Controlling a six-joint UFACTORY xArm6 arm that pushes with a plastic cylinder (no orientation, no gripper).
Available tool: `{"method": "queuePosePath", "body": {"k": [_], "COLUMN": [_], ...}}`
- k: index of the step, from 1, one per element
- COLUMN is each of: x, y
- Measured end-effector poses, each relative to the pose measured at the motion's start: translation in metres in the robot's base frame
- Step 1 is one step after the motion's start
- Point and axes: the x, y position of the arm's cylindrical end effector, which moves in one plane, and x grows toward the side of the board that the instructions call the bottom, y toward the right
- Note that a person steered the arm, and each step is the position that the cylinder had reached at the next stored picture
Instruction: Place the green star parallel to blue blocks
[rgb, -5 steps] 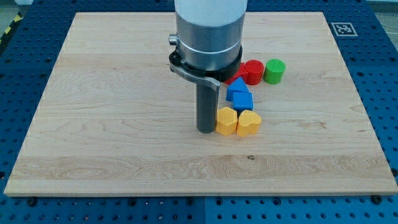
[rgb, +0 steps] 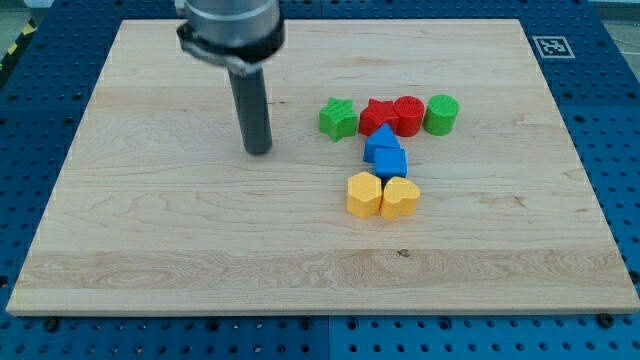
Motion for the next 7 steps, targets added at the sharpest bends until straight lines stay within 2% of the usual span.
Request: {"method": "queuePosePath", "body": {"k": [1,2,3,4,6,7], "x": [-0.078,-0.129,-0.111,-0.074,-0.053,-0.029], "y": [-0.003,0.06,0.12,0.12,0.113,0.109]}}
